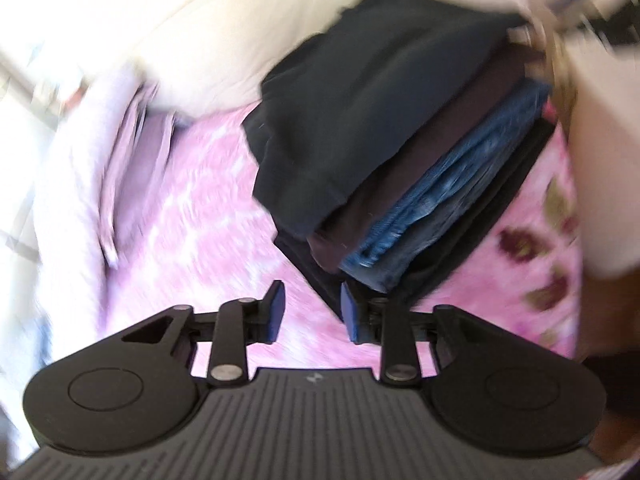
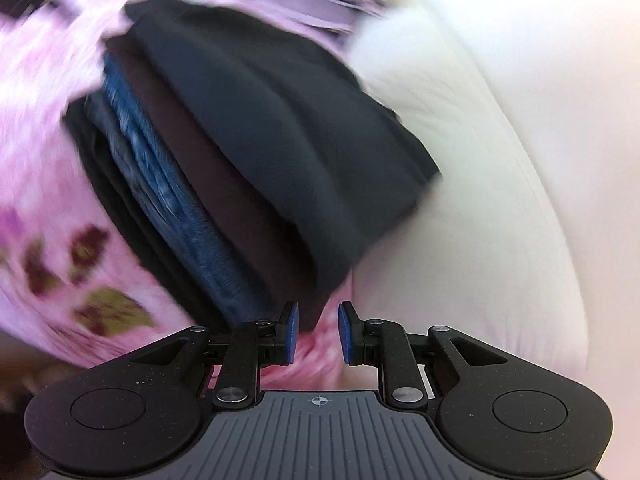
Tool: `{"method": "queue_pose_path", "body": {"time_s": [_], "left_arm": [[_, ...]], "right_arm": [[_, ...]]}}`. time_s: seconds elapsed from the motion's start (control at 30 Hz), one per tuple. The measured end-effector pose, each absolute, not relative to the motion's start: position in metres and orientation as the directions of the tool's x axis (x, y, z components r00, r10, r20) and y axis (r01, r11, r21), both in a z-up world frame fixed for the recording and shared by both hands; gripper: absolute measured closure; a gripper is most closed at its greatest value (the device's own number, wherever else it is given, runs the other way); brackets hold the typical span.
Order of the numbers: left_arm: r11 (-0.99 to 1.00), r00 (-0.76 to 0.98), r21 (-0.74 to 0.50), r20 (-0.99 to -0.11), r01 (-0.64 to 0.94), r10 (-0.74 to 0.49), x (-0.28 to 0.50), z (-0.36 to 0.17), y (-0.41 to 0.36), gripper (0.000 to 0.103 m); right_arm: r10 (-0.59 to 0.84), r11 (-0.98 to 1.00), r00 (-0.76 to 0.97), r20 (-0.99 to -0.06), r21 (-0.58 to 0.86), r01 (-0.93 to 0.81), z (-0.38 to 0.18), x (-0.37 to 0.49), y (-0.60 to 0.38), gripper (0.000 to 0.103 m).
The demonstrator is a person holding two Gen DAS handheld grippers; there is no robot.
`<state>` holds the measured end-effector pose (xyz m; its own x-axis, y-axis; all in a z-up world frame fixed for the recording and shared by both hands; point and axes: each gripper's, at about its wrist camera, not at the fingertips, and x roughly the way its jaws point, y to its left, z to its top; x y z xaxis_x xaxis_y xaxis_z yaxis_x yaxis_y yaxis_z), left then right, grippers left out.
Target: Fold clothes
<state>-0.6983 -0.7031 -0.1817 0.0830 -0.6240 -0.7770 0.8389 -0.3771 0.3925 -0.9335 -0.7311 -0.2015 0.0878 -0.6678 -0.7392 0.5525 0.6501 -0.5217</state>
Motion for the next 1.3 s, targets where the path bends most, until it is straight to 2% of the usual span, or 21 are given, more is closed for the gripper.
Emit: {"method": "queue_pose_path", "body": {"time_s": [0.03,0.07,0.13,0.17,0.23,0.3,0.33,0.37,0.43,0.47,0.77,1.03,1.3], "left_arm": [[-0.347,0.059,0.340,-0.783,0.874,-0.619,-0.693,-0.178,-0.696,0.073],[-0.323,0.035,0.293,-0.787,0.900,-0.616,-0.688,-0.172,-0.687,0.072],[-0.279,0.000,0.220,-0.785,0.935,-0.619,-0.679,-0.152,-0.667,0.070],[-0.262,-0.011,0.196,-0.781,0.945,-0.625,-0.675,-0.143,-0.656,0.066],[-0.229,-0.032,0.149,-0.771,0.962,-0.636,-0.665,-0.130,-0.633,0.056],[-0.195,-0.052,0.098,-0.763,0.976,-0.644,-0.657,-0.116,-0.611,0.038],[-0.175,-0.057,0.075,-0.758,0.982,-0.650,-0.654,-0.117,-0.601,0.034],[-0.156,-0.058,0.059,-0.753,0.986,-0.656,-0.652,-0.115,-0.590,0.027],[-0.138,-0.060,0.042,-0.751,0.989,-0.657,-0.646,-0.095,-0.568,0.019],[-0.135,-0.063,0.035,-0.753,0.990,-0.656,-0.646,-0.090,-0.559,0.016],[-0.103,-0.042,0.037,-0.737,0.994,-0.675,-0.647,-0.055,-0.511,0.015],[-0.053,-0.015,0.028,-0.742,0.998,-0.670,-0.647,-0.041,-0.512,0.015],[-0.082,-0.075,-0.028,-0.740,0.996,-0.668,-0.660,-0.036,-0.517,0.016]], "right_arm": [[-0.658,0.619,0.082,-0.748,-0.476,0.625,-0.193,-0.939,-0.723,0.073],[-0.651,0.575,0.079,-0.755,-0.423,0.700,-0.184,-0.945,-0.713,0.058],[-0.639,0.465,0.083,-0.764,-0.299,0.833,-0.167,-0.956,-0.690,0.050],[-0.632,0.411,0.092,-0.770,-0.232,0.882,-0.161,-0.958,-0.678,0.050],[-0.608,0.298,0.113,-0.786,-0.094,0.950,-0.148,-0.965,-0.650,0.049],[-0.600,0.214,0.140,-0.788,0.011,0.977,-0.135,-0.967,-0.623,0.049],[-0.601,0.169,0.150,-0.785,0.059,0.984,-0.129,-0.967,-0.608,0.040],[-0.604,0.135,0.156,-0.782,0.093,0.987,-0.123,-0.966,-0.597,0.021],[-0.617,0.079,0.160,-0.771,0.142,0.987,-0.108,-0.964,-0.577,0.013],[-0.626,0.058,0.158,-0.764,0.157,0.986,-0.101,-0.963,-0.567,0.013],[-0.648,0.119,0.224,-0.728,0.193,0.974,-0.050,-0.931,-0.528,0.013],[-0.656,0.179,0.267,-0.706,0.199,0.964,-0.037,-0.911,-0.525,0.013],[-0.649,0.205,0.272,-0.711,0.180,0.962,-0.027,-0.907,-0.522,0.013]]}}
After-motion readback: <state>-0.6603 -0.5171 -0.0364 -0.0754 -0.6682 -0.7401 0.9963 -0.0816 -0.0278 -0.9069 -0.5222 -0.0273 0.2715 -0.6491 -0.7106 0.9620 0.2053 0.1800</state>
